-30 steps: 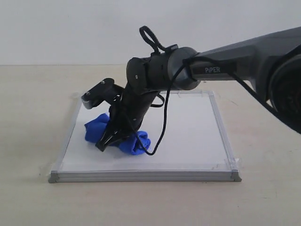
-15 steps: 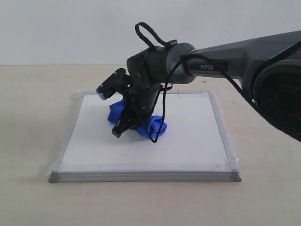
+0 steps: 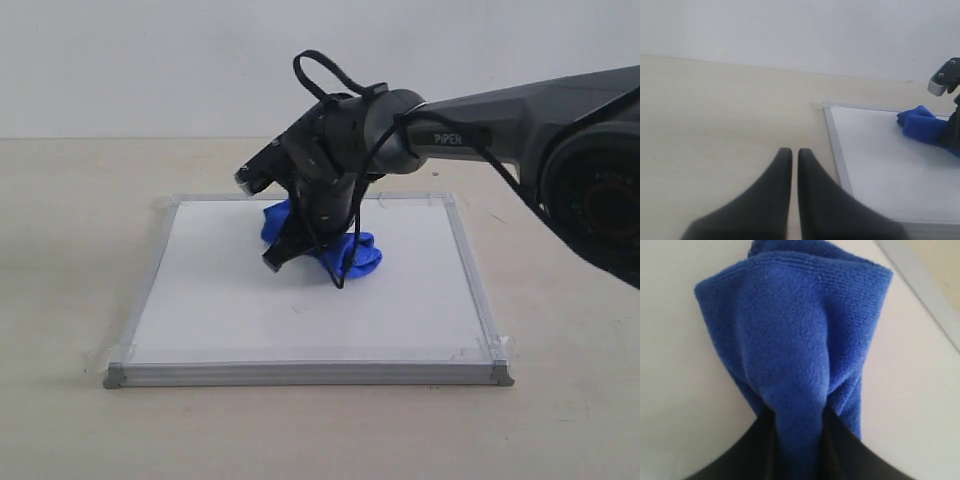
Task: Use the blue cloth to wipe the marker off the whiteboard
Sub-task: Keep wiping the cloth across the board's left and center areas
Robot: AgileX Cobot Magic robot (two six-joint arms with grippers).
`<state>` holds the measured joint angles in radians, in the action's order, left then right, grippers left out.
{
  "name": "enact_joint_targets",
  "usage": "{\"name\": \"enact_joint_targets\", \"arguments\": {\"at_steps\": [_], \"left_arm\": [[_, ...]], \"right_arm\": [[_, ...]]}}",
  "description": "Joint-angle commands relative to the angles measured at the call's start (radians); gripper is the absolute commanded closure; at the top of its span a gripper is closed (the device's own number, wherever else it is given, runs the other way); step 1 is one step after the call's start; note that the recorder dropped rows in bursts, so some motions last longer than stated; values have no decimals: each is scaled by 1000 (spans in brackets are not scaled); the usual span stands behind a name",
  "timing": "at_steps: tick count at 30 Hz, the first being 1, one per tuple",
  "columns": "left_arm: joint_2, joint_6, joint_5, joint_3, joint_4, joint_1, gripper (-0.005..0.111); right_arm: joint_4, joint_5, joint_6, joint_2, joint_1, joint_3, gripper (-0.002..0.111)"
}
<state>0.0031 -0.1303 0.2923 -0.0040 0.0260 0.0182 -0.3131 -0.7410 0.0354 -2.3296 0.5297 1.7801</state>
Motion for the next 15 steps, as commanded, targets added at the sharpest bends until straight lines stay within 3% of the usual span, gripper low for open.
{"name": "enact_joint_targets", "arguments": {"at_steps": [1, 5, 7, 15], "left_arm": [[-3, 5, 3, 4, -8, 3, 102], [-3, 5, 3, 4, -8, 3, 102], [-3, 5, 3, 4, -8, 3, 102], [-3, 5, 3, 4, -8, 3, 102]], "right_arm": [[61, -35, -65, -21, 14, -11, 108], [411, -38, -371, -21, 73, -11, 108], [493, -55, -449, -15, 92, -11, 108], [392, -127, -323, 56, 46, -12, 108]]}}
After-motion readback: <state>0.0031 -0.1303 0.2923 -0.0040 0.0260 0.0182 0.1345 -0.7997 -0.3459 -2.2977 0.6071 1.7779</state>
